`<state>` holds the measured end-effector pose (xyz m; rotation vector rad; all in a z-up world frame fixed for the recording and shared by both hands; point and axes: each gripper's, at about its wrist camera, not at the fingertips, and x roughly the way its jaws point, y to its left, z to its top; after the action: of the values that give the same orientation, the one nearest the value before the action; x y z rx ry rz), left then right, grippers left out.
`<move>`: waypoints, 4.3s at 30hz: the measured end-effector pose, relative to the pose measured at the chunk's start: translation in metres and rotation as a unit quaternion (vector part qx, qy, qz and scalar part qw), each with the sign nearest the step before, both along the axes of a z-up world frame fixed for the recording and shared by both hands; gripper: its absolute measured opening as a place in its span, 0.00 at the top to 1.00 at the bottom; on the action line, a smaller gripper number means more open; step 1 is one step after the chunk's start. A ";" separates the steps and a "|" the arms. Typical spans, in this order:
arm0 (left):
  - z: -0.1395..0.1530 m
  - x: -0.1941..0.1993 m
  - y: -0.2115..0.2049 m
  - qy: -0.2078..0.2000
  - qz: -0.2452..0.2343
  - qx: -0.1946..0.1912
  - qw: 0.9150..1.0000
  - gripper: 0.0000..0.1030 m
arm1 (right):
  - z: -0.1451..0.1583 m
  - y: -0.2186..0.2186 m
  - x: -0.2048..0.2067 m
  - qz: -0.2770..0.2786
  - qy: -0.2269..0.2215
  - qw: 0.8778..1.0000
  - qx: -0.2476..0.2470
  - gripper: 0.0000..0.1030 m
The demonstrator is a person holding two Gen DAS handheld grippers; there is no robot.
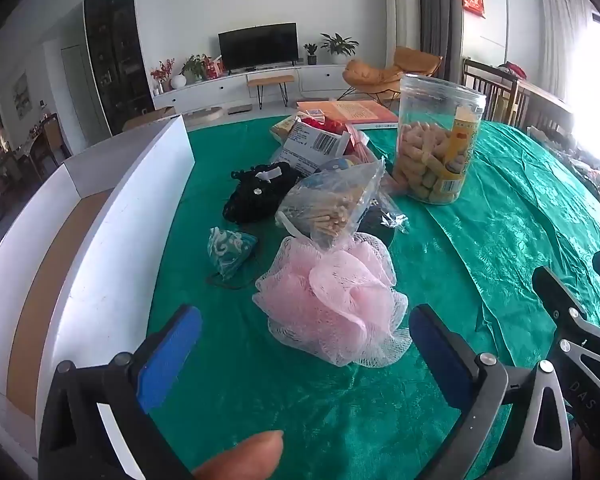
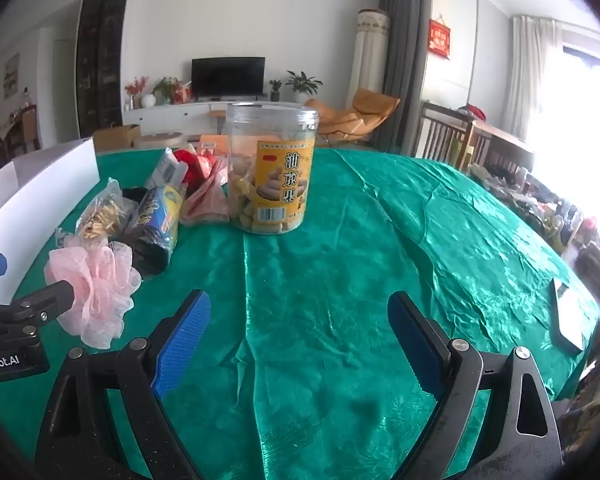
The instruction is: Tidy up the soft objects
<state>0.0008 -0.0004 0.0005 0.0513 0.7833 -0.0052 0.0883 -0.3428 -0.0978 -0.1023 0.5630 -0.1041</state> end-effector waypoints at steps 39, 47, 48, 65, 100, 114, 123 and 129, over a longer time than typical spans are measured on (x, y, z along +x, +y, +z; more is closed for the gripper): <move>-0.008 -0.020 -0.003 0.008 -0.011 0.019 1.000 0.00 | -0.003 -0.003 0.003 0.001 0.003 1.000 0.009 0.11; -0.012 -0.020 -0.003 0.014 -0.011 0.022 1.000 0.00 | -0.004 -0.004 0.004 0.001 0.003 1.000 0.010 0.11; -0.012 -0.019 -0.004 0.014 -0.011 0.021 1.000 0.00 | -0.004 -0.004 0.004 0.001 0.003 1.000 0.010 0.11; -0.017 -0.018 -0.006 0.021 -0.011 0.025 0.999 0.00 | -0.008 -0.004 0.006 0.002 0.005 1.000 0.013 0.11; -0.024 -0.018 -0.009 0.028 -0.013 0.033 0.999 0.00 | -0.008 -0.006 0.007 0.003 0.007 1.000 0.019 0.11; -0.024 -0.019 -0.009 0.030 -0.012 0.033 0.999 0.00 | -0.008 -0.007 0.007 0.004 0.008 1.000 0.021 0.11; -0.025 -0.019 -0.007 0.030 -0.012 0.033 0.999 0.00 | -0.008 -0.008 0.007 0.004 0.008 1.000 0.022 0.11; -0.029 -0.020 -0.004 0.030 -0.011 0.034 0.999 0.00 | -0.008 -0.008 0.007 0.004 0.008 1.000 0.022 0.11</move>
<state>-0.0189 -0.0047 -0.0280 0.1241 0.8437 -0.0011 0.0957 -0.3507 -0.1056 -0.0618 0.5804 -0.0826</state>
